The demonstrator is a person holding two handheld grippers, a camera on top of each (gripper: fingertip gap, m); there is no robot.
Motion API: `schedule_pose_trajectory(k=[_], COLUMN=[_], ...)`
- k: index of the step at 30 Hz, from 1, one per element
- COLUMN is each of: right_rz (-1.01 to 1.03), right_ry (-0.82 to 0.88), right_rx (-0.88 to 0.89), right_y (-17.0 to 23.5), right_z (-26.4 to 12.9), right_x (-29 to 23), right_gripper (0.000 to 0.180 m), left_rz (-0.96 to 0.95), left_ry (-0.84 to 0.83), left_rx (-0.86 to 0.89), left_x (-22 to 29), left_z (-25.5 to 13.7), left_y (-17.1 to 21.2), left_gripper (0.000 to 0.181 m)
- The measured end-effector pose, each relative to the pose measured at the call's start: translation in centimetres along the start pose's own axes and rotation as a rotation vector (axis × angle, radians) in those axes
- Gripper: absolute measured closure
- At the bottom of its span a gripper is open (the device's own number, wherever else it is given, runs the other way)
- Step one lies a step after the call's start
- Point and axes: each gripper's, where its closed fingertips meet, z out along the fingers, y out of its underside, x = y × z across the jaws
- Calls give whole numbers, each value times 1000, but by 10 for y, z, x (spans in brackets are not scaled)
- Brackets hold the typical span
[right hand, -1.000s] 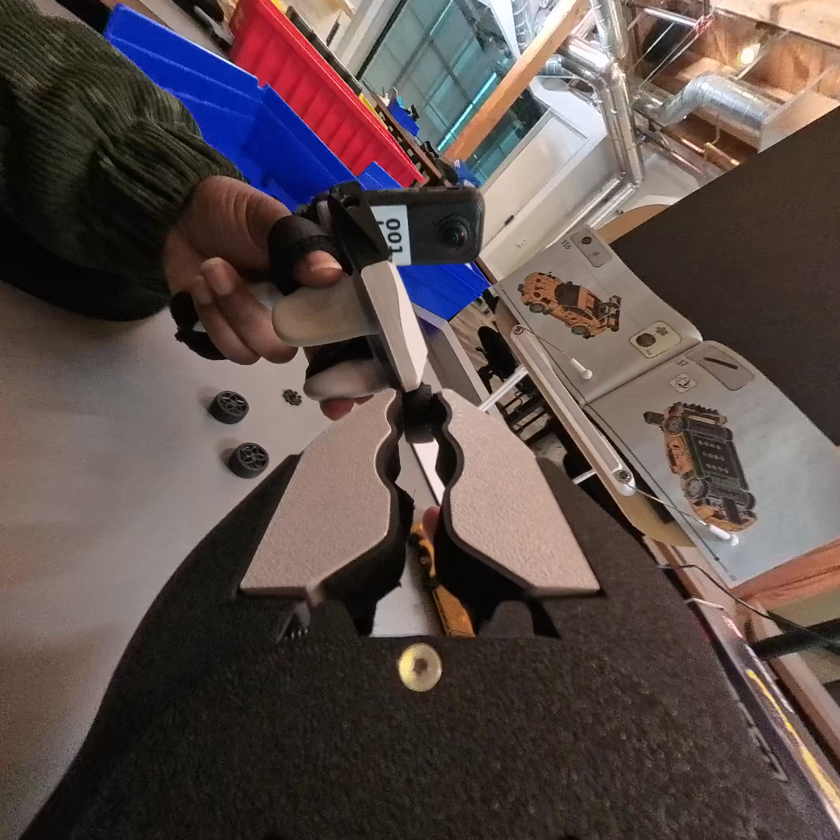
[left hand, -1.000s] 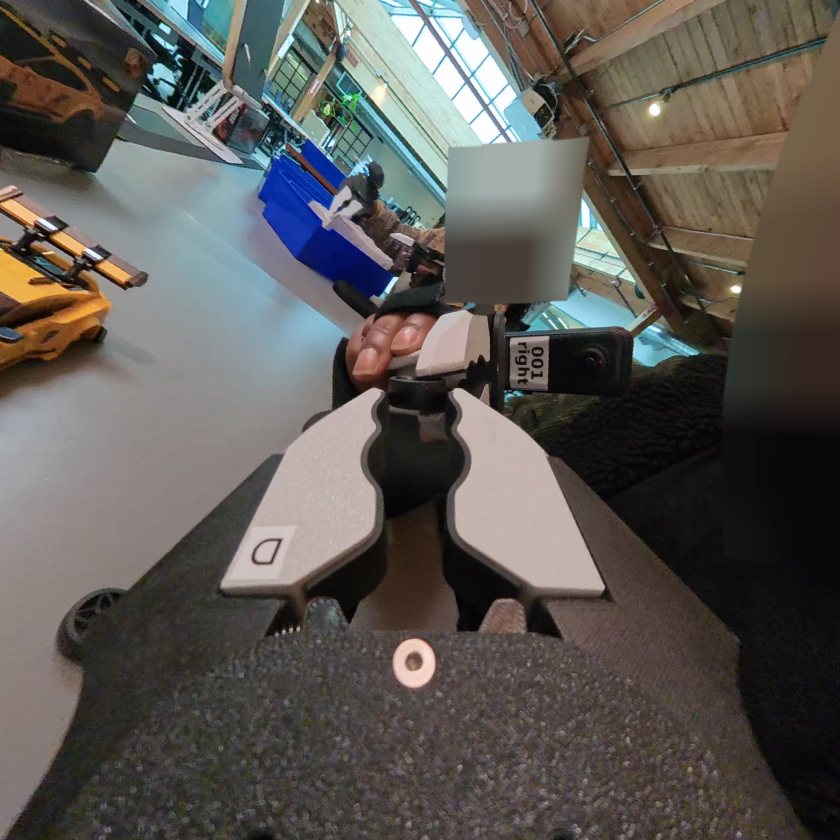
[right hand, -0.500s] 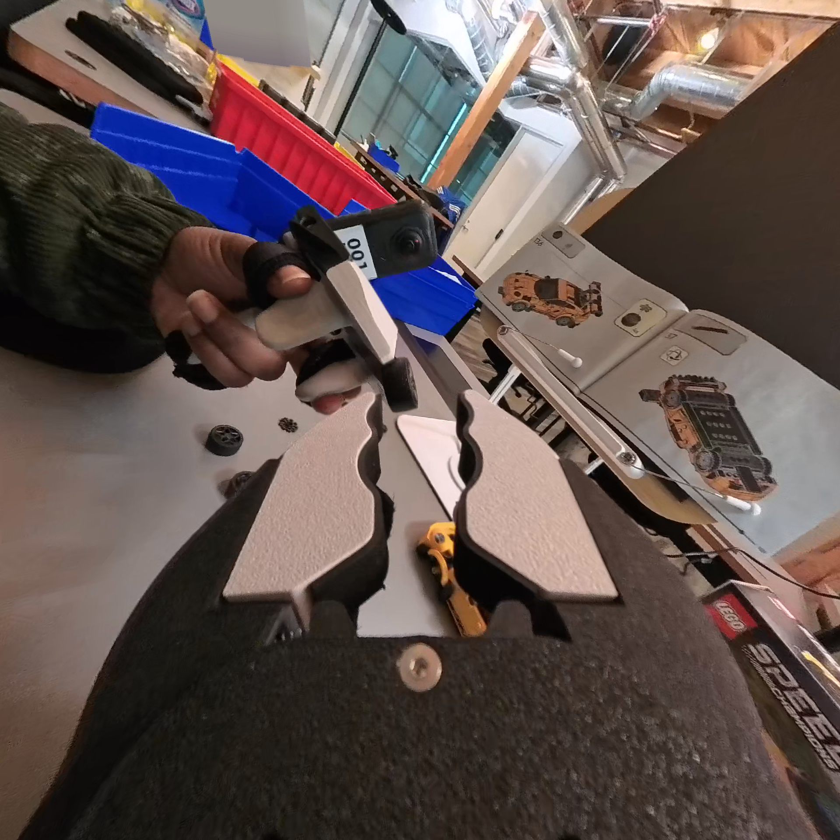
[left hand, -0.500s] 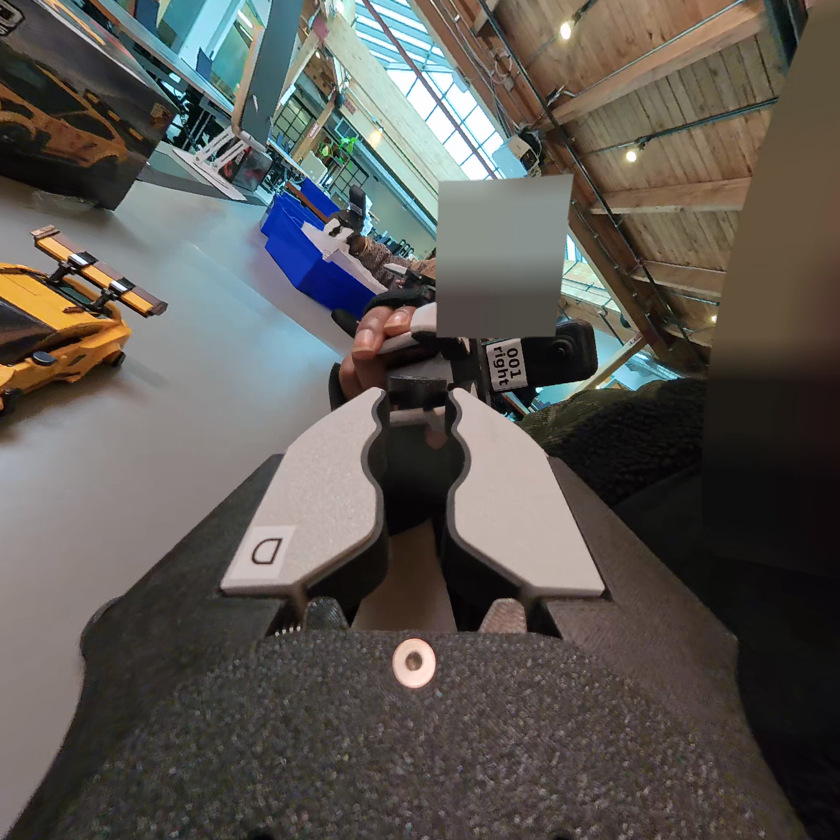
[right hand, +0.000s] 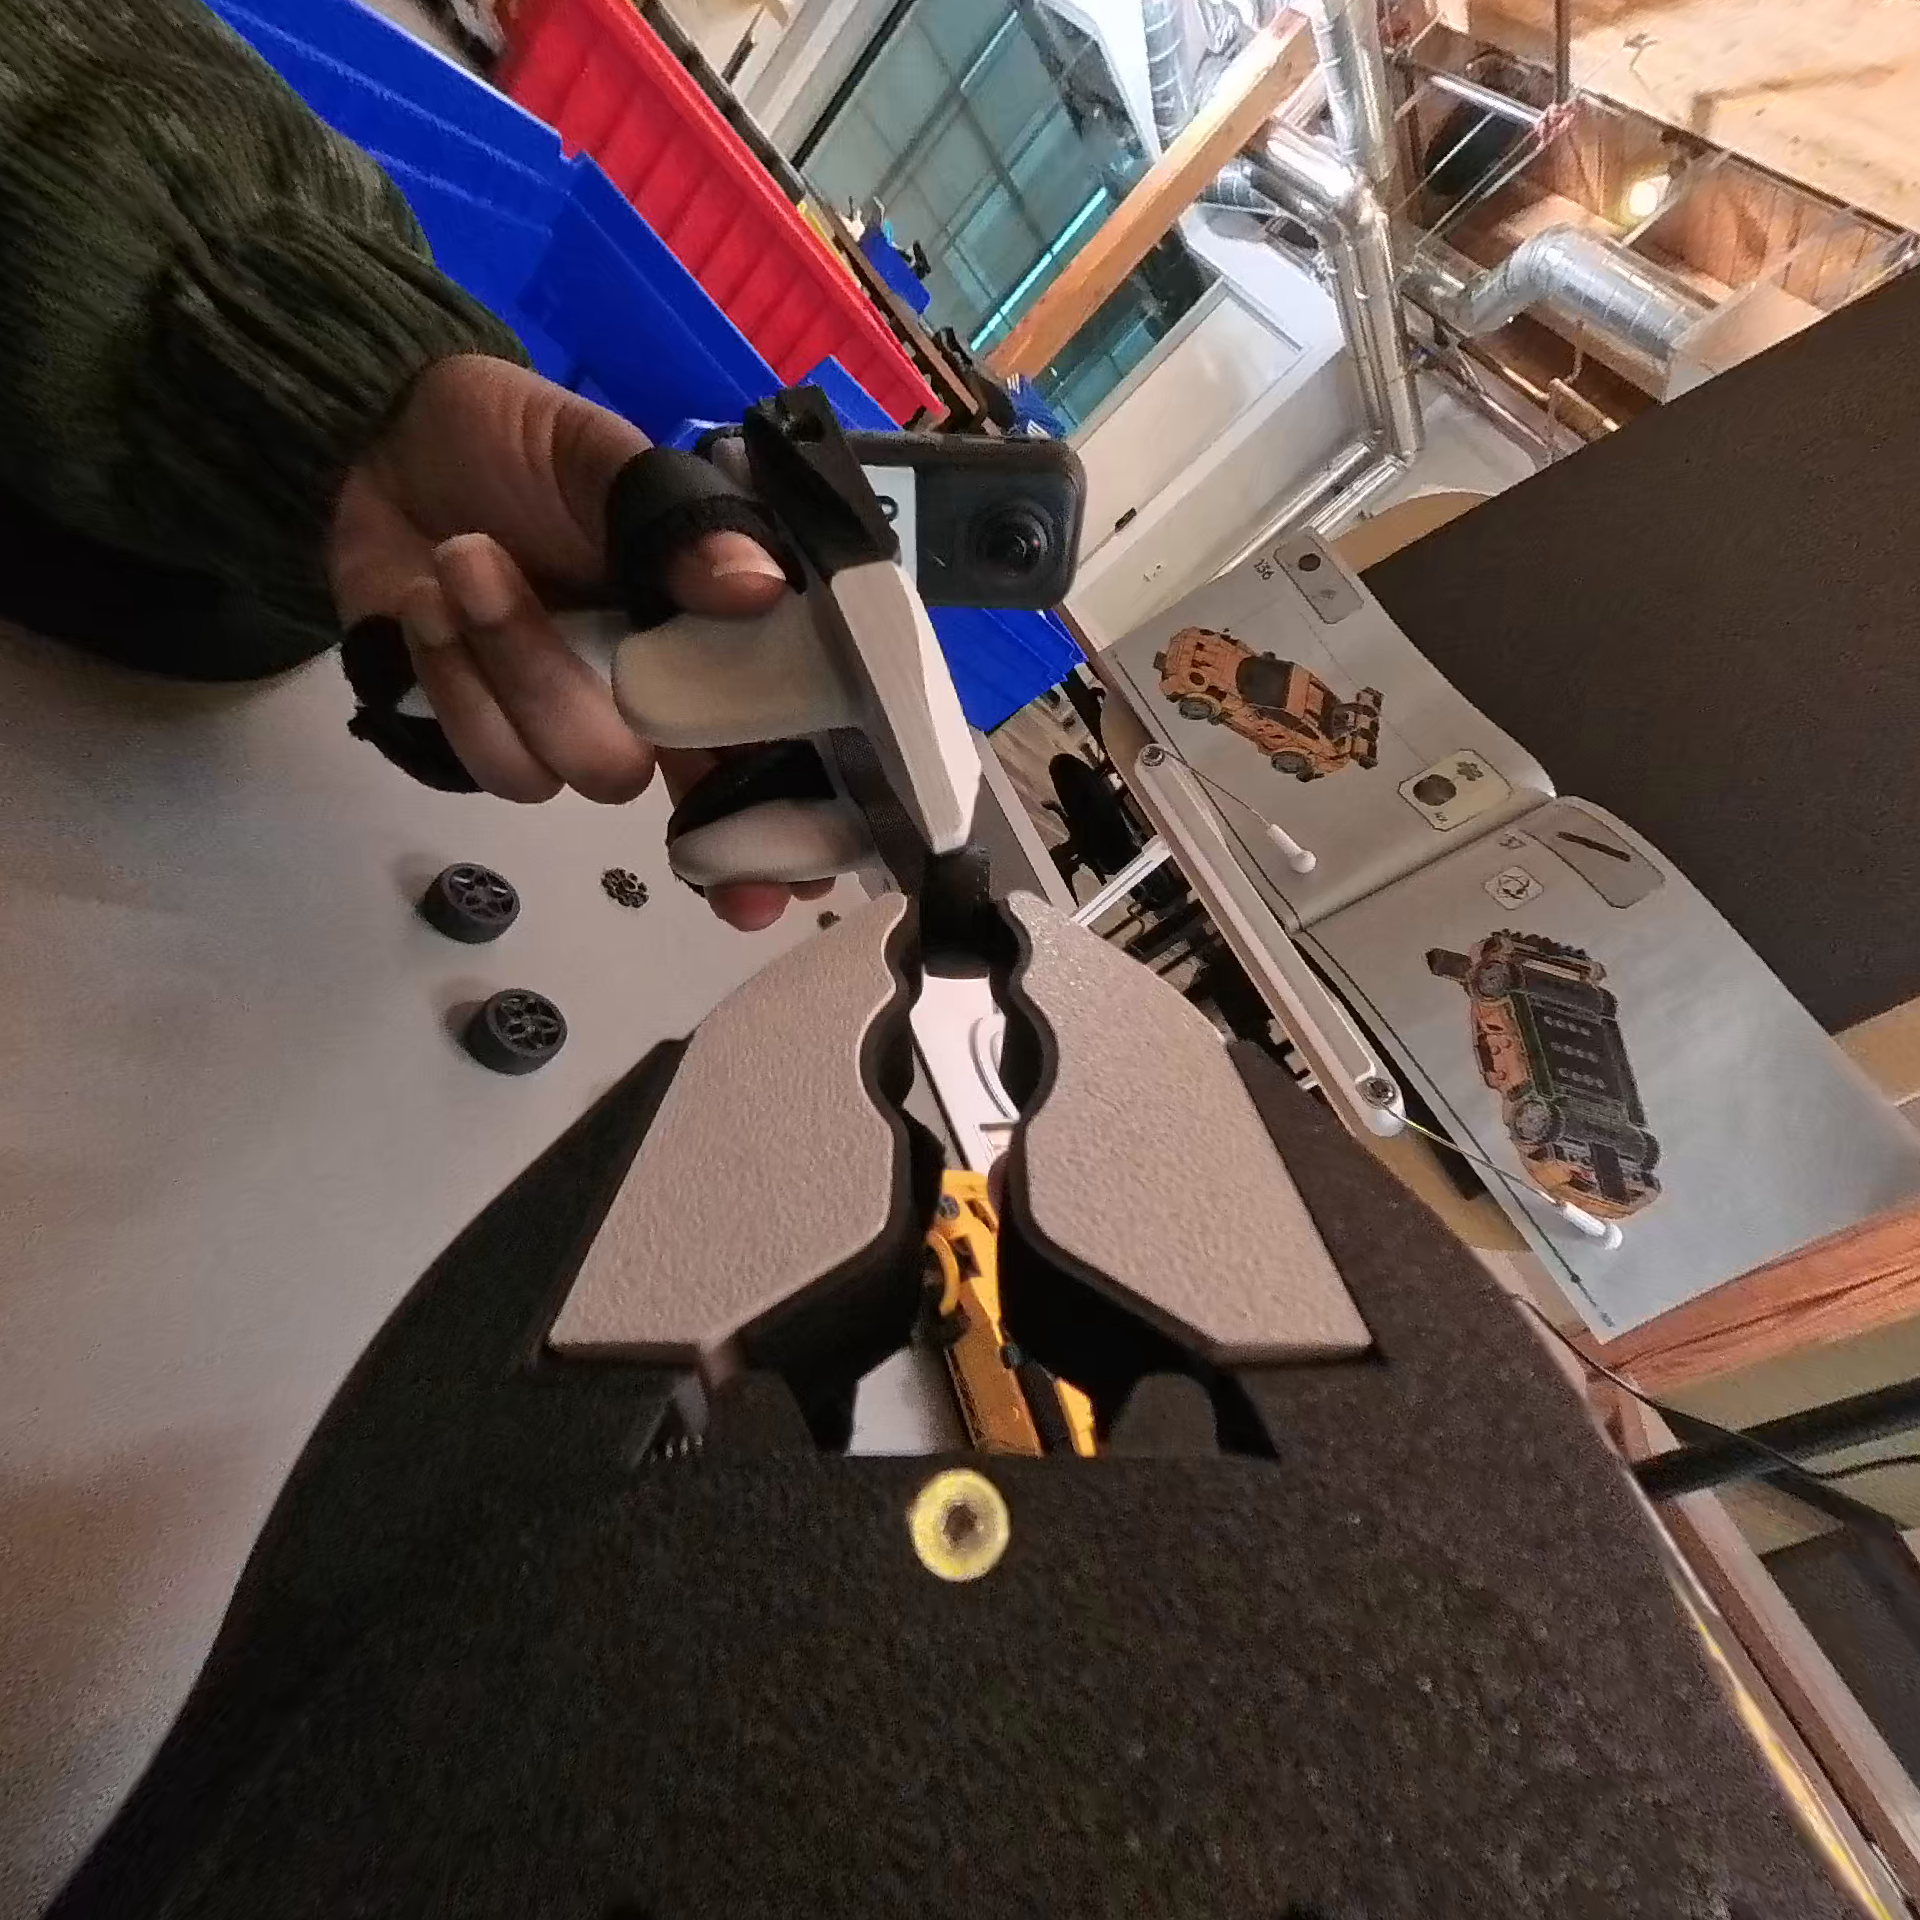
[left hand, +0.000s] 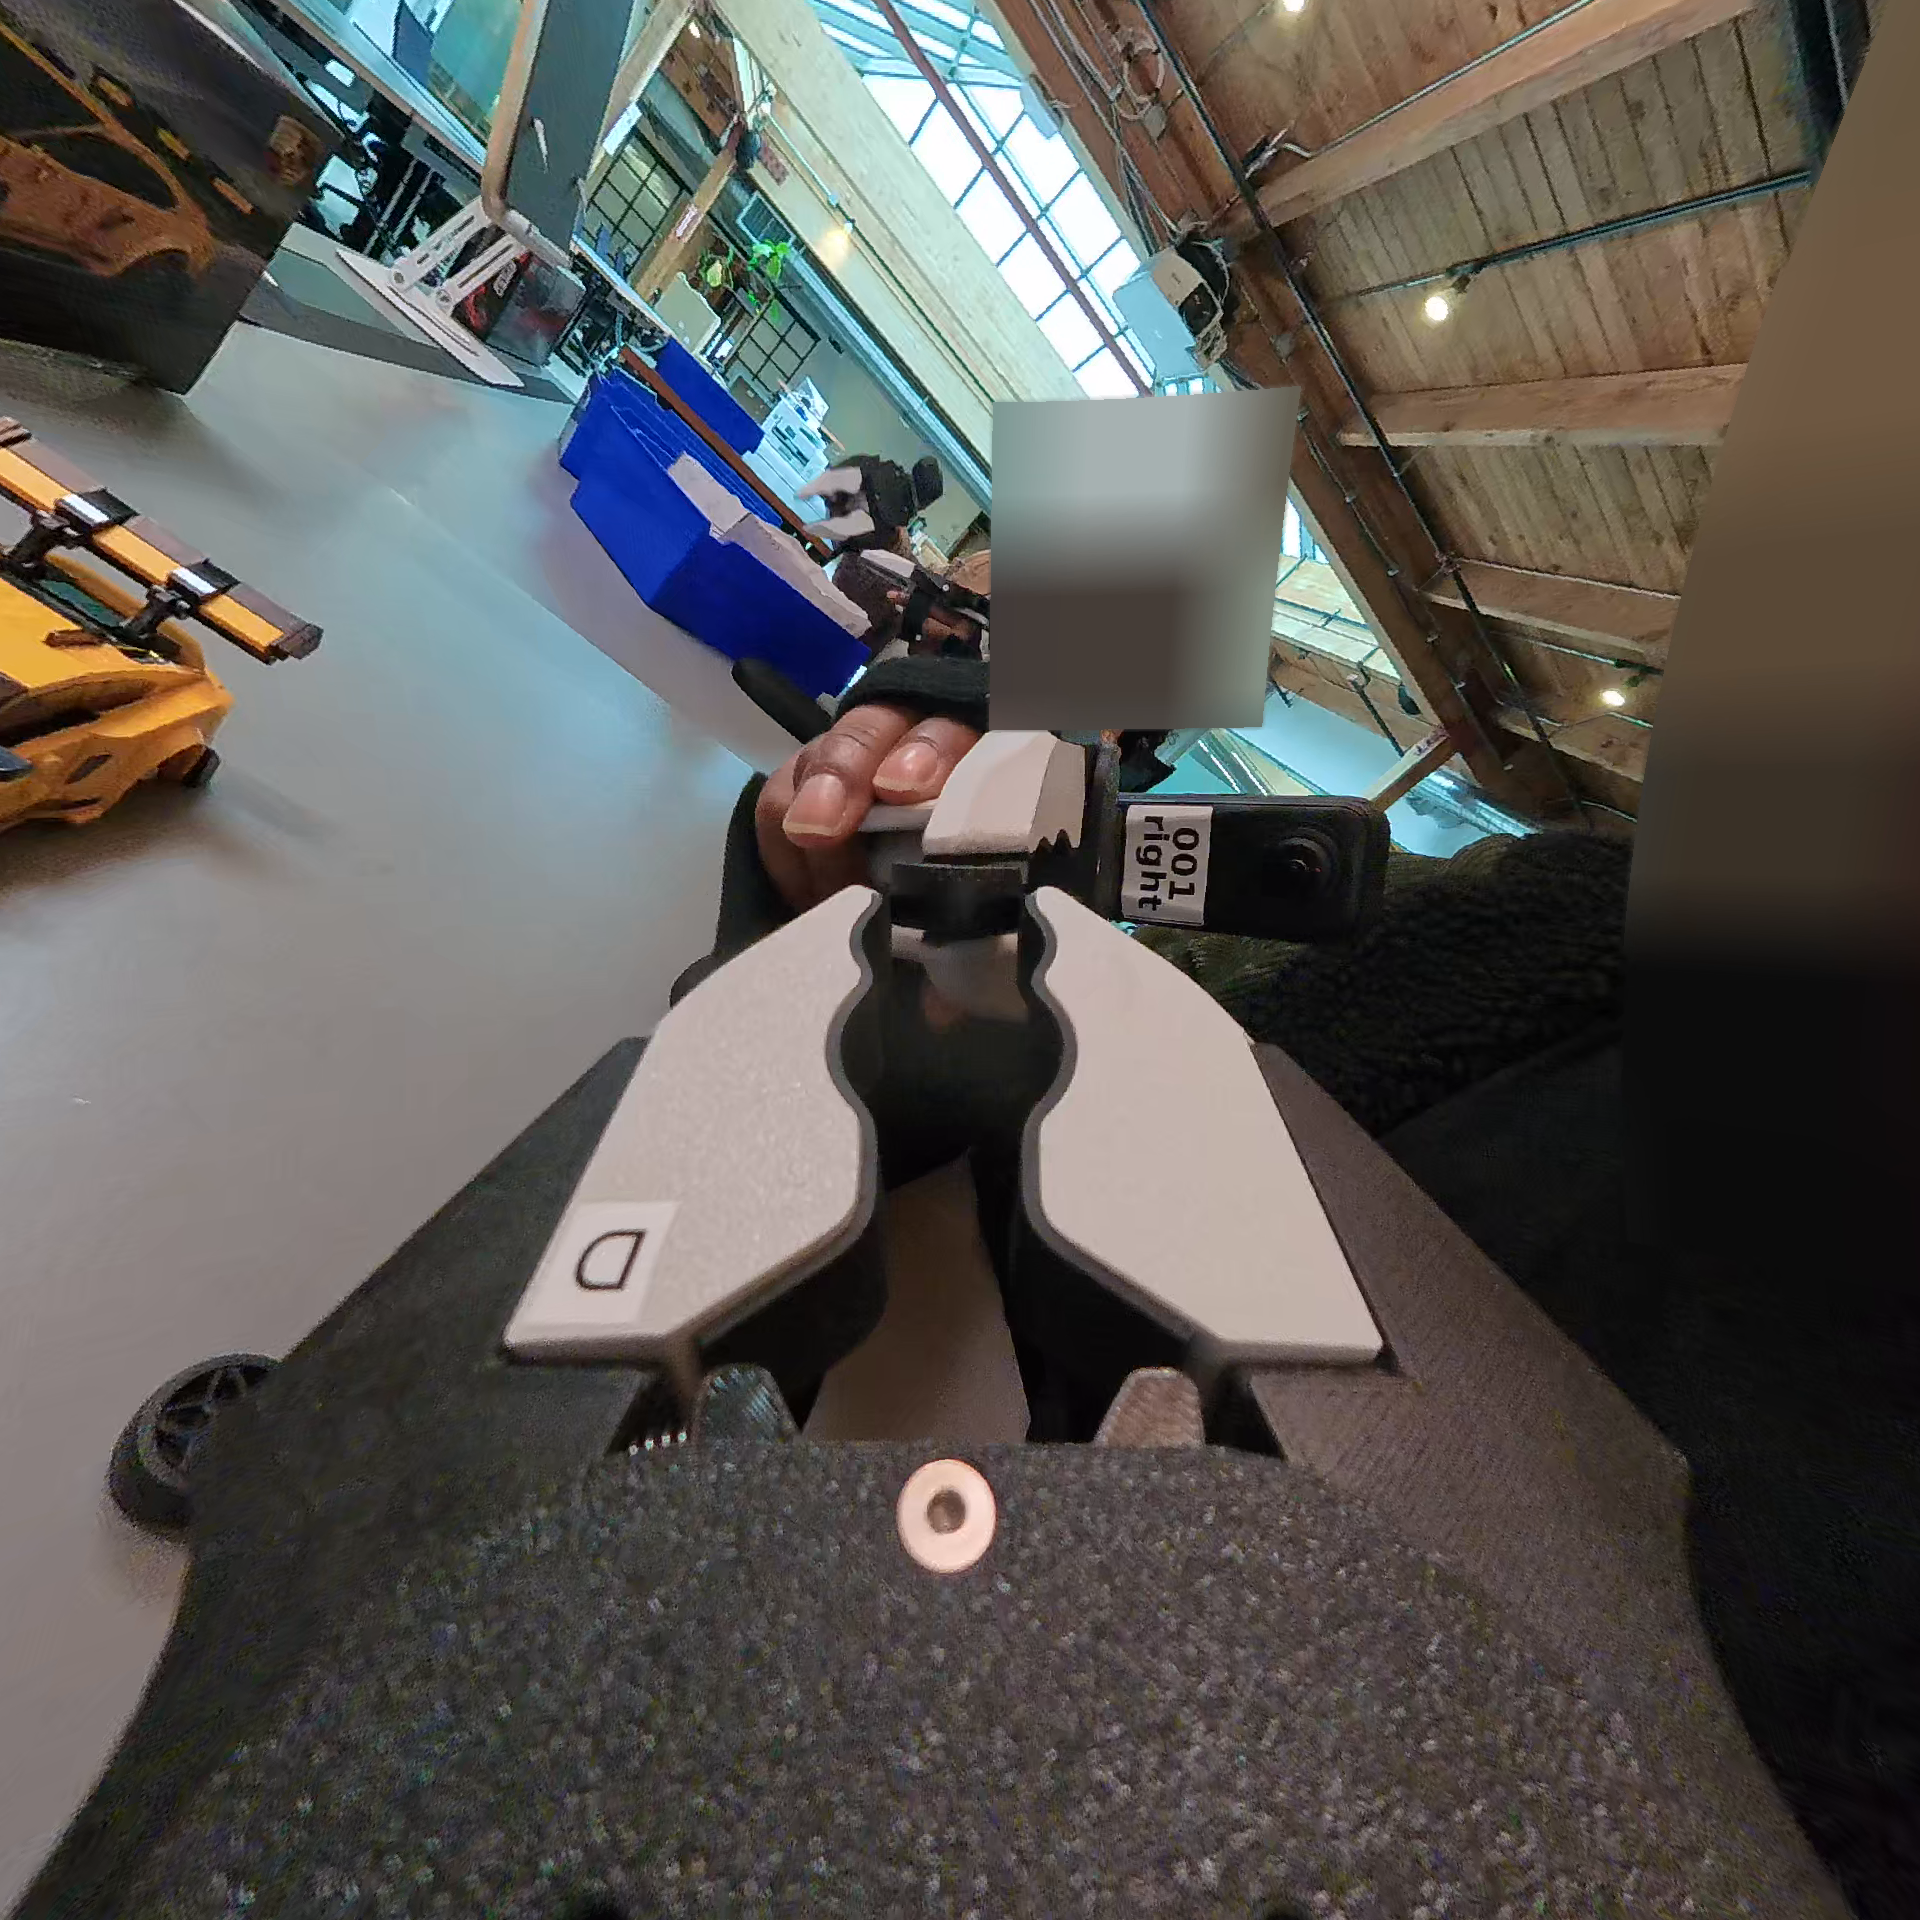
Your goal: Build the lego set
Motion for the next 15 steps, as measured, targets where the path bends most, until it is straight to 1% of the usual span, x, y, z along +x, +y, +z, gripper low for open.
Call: schedule_pose_trajectory(k=[2, 4, 7, 9, 11, 15], right_rz=[11, 80, 199, 281, 330, 422], right_ry=[-12, -45, -143, -217, -243, -177], right_rx=[-9, -27, -69, -111, -154, -238], right_y=[2, 8, 24, 37, 49, 70], right_z=[1, 3, 4, 1, -2, -2], right_x=[-1, -4, -11, -15, -14, 2], right_gripper=[168, 168, 162, 159, 159, 160], left_rz=[5, 45, 211, 370, 484, 546], left_ry=[-9, -49, -182, -303, -400, -465], left_rx=[-7, -25, -84, -167, -285, -478], left_x=[-2, -8, -25, -43, -62, -82], left_z=[0, -1, -6, -13, -18, -9], left_y=[1, 3, 7, 15, 30, 67], left_gripper=[157, 158, 158, 158, 158, 158])
